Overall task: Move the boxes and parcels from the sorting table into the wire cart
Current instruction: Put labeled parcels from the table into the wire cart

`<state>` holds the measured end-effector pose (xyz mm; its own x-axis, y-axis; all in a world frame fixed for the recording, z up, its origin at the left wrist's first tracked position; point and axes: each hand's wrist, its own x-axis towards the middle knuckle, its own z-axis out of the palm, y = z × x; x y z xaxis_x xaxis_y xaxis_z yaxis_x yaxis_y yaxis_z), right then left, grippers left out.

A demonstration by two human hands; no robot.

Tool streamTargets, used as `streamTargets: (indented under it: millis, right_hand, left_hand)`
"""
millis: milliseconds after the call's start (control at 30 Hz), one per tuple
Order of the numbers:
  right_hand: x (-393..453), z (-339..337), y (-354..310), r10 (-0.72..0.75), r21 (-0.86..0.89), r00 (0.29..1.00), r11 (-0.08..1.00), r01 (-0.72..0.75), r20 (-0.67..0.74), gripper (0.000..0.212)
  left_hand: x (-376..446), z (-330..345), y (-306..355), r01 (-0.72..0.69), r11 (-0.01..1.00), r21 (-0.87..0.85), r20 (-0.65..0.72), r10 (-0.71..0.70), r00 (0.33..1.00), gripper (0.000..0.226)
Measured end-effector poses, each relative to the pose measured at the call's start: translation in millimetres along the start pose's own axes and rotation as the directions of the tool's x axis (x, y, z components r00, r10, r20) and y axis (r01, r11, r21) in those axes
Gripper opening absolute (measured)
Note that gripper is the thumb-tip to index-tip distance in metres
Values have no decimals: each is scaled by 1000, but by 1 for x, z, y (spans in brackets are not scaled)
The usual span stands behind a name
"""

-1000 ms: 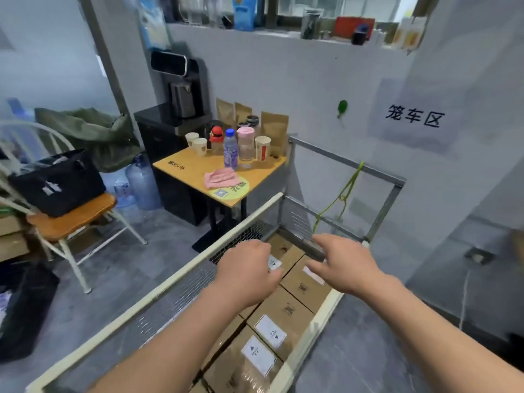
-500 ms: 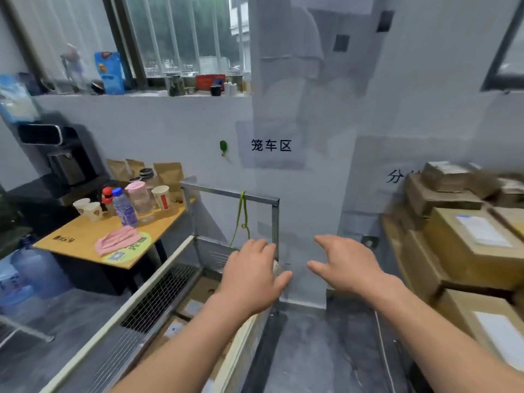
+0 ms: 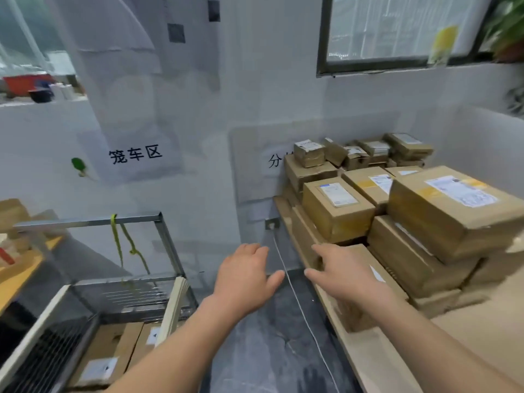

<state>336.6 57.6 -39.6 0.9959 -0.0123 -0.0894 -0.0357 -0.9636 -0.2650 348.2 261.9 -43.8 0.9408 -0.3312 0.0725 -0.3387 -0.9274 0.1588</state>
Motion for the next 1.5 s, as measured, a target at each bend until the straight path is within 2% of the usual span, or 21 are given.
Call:
streamTargets:
  millis: [200,300,433,600,700,833,1033,1133,1200,1267,1333,1433,1500]
  right_hand:
    - [-32,-21,59,225,-19,966,973,-229,-130,52]
    - [-46,-38,84,321,-4,931,945,-327,-175,17]
    - [-65,-63,110,428,28,861,898,-438,-274,43]
    - [-67,-92,159,502,122,782,860,-495,-368,40]
    - [-53,-106,199,522,151,742,846,-511,-420,50]
    - [-26,-118,253,579,229,704,813,-535,-411,66]
    - [6,-121,308,625,344,682,779,-524,-380,69]
    - [16,-121,324,630,403,683,771,-492,-370,58]
    - [18,-120,332,648,449,651,755,-479,-395,57]
    - [19,-118,340,673,514,629,725,-458,-389,56]
    - [18,-115,345,694,606,639,676,-420,-331,49]
    - [17,-108,349,668,753,700,591,-291,-253,27]
    - [16,-102,346,641,796,731,558,-236,-233,36]
  left_hand:
    - [39,9,48,-195,978,-75,61,200,978,57]
    - [56,8,75,-295,948,-123,31,300,953,56]
    - [75,3,118,-375,913,-161,22,383,924,52]
    - [103,-9,173,-377,891,-254,16,393,919,37]
    - [123,-12,205,-345,884,-316,10,367,930,38]
    - [146,-9,242,-288,885,-367,30,320,947,49]
    - [178,16,275,-192,880,-435,70,245,967,67]
    - [191,29,285,-119,872,-475,91,183,979,70]
    - [196,35,290,-62,855,-515,112,139,984,66]
    - [201,39,293,-23,815,-578,118,112,987,54]
    - [203,42,296,9,783,-622,128,91,988,49]
    - [204,45,299,53,744,-666,159,73,984,56]
    - [203,48,303,73,688,-722,182,87,979,51]
